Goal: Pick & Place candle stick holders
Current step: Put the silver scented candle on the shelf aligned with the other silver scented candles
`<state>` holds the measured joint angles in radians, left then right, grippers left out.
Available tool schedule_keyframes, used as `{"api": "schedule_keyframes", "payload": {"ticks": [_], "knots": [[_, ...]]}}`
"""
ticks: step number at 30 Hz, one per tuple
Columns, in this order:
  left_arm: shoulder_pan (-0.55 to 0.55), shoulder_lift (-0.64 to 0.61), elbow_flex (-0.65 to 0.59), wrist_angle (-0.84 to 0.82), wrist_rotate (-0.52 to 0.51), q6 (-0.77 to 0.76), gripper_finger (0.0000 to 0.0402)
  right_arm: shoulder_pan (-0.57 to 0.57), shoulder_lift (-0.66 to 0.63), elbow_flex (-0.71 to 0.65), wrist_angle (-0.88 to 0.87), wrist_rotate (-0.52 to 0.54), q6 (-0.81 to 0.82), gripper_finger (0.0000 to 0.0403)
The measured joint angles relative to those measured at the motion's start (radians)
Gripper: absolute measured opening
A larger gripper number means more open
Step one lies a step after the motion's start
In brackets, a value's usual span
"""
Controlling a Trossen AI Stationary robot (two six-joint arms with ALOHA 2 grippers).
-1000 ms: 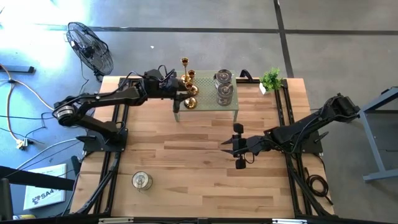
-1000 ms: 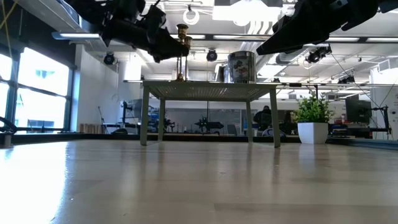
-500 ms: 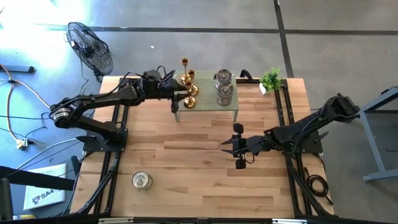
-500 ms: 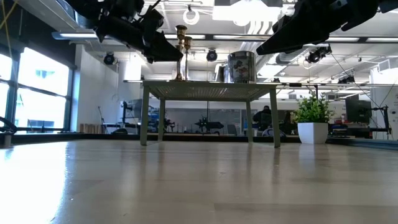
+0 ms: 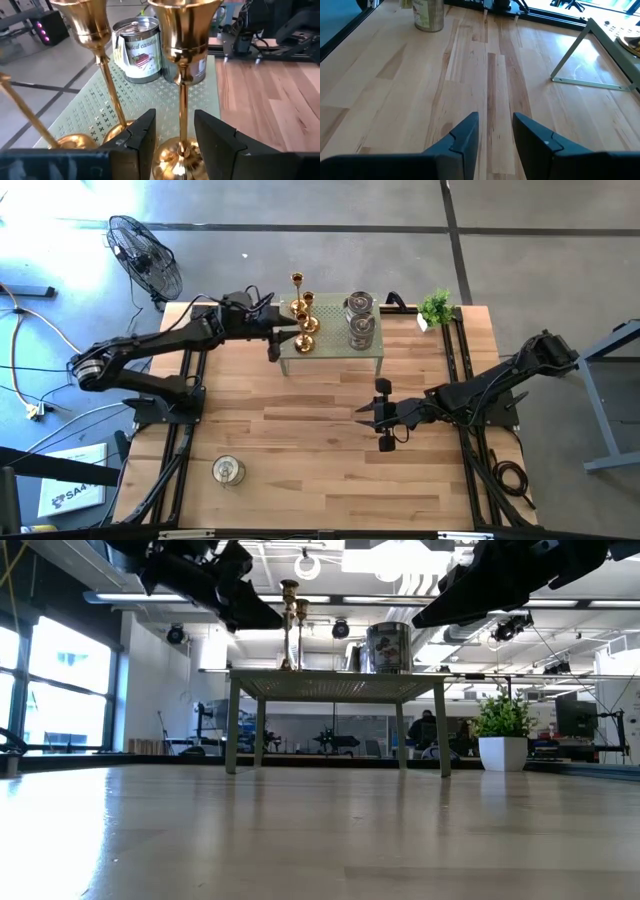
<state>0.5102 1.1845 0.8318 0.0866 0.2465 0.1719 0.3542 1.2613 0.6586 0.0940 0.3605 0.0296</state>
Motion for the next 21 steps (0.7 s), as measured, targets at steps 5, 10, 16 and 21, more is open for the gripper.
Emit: {"api": "schedule_keyframes", "payload": {"ticks": [5,10,16,21], "knots": [[0.000,-0.070,0.000,-0.095,-0.043,0.012,0.0131,0.000,0.000,0.000,0.000,0.000,0.000,0.0114],[0.000,-0.158,0.000,-0.235,-0.091,0.016,0.0131,0.000,0.000,0.000,0.000,0.000,0.009,0.0114],[0.000,-0.292,0.000,-0.424,-0.099,-0.011,0.0131,0.000,0.000,0.000,0.000,0.000,0.015,0.0114],[0.000,-0.407,0.000,-0.567,-0.004,-0.111,0.0131,0.000,0.000,0.000,0.003,0.003,0.015,0.0114]]}}
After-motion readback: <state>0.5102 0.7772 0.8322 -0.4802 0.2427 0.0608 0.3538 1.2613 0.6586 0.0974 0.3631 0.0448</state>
